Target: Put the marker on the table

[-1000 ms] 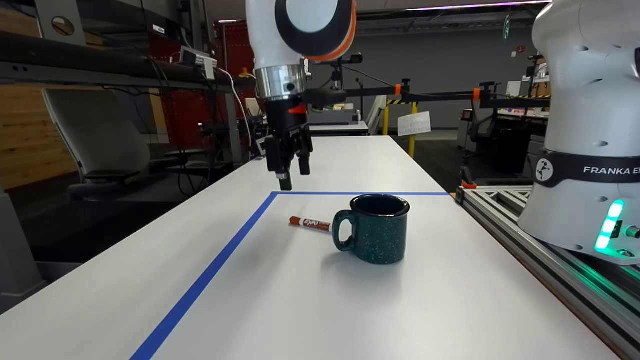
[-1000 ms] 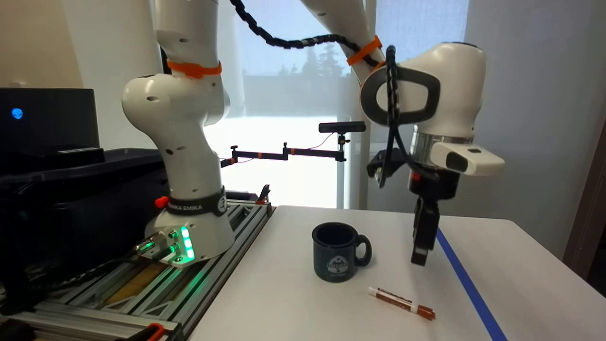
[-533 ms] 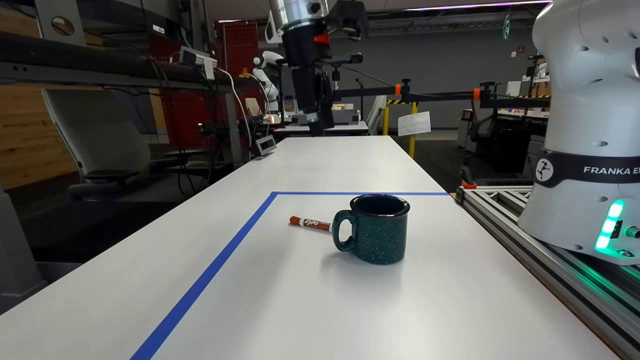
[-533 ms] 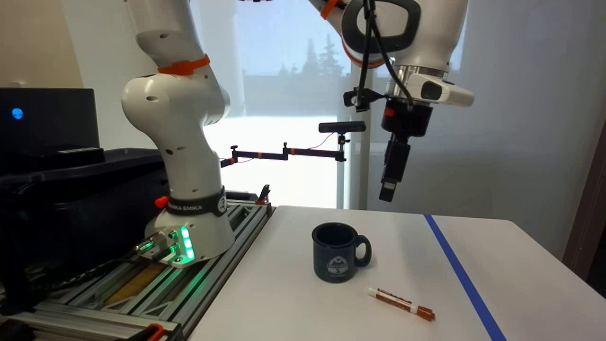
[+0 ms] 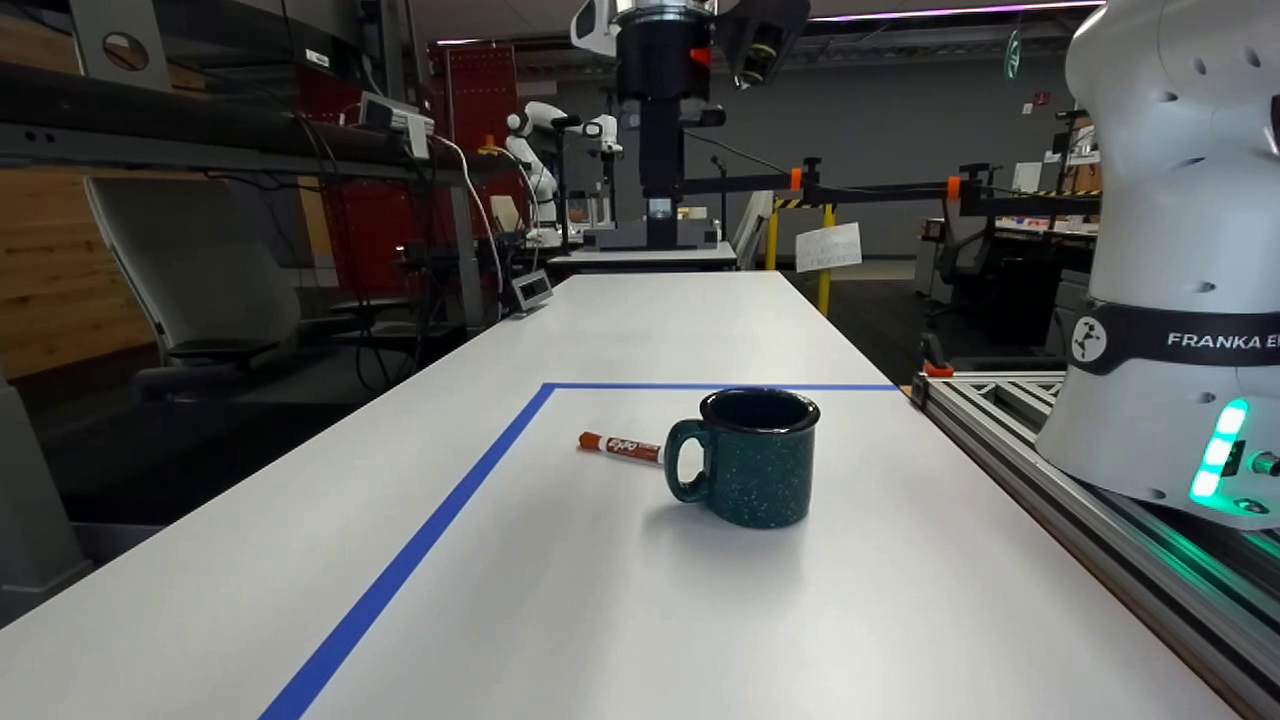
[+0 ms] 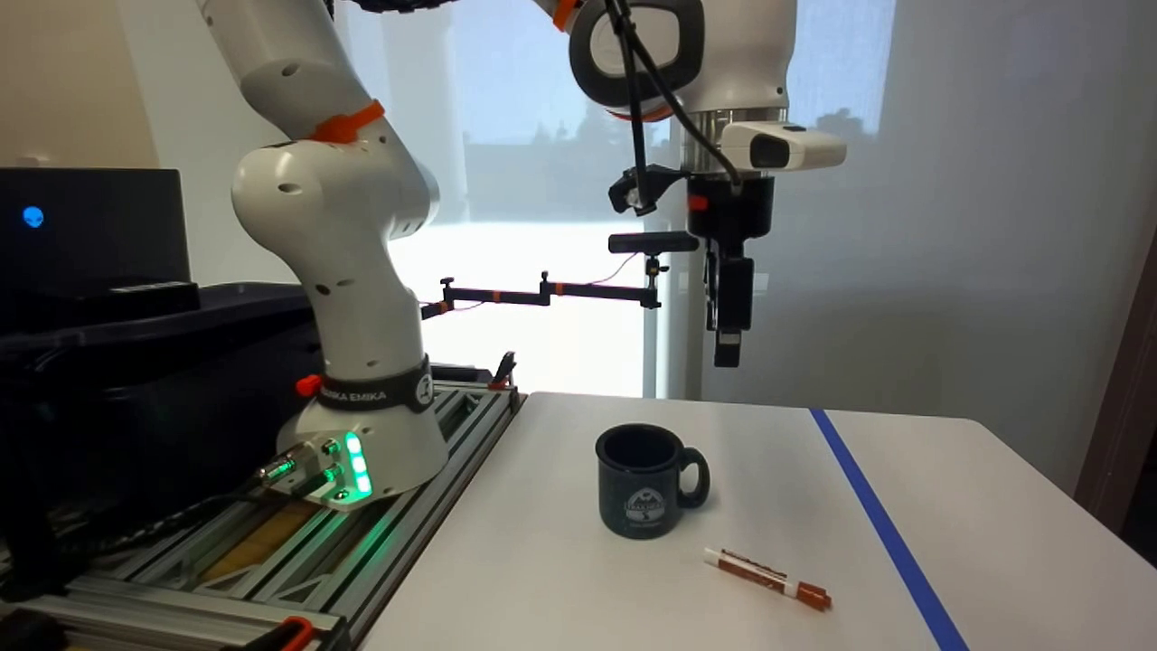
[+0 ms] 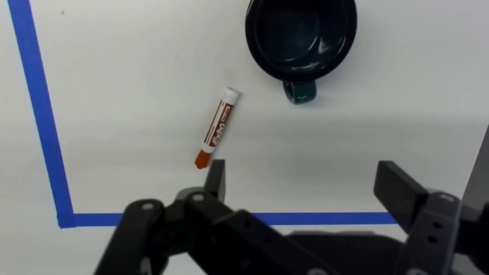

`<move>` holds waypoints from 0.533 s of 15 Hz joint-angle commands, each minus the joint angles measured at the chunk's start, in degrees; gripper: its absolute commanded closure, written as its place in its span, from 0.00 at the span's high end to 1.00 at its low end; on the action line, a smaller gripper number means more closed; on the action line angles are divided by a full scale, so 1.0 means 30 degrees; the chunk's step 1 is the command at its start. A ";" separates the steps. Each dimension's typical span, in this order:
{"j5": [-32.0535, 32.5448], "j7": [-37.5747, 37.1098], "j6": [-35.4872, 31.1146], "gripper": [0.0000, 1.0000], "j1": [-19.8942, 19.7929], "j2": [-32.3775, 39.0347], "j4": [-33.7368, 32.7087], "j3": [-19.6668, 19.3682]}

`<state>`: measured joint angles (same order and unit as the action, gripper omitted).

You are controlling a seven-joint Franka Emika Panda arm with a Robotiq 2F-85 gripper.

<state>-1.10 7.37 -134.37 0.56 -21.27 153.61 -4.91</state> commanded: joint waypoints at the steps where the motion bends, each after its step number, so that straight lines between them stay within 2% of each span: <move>1: -0.0076 0.0047 0.0038 1.00 -0.0153 0.0088 -0.0070 0.0178; 8: -0.0074 0.0044 0.0037 1.00 -0.0155 0.0211 -0.0143 0.0196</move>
<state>-1.10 7.36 -134.37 0.55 -20.63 153.24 -4.80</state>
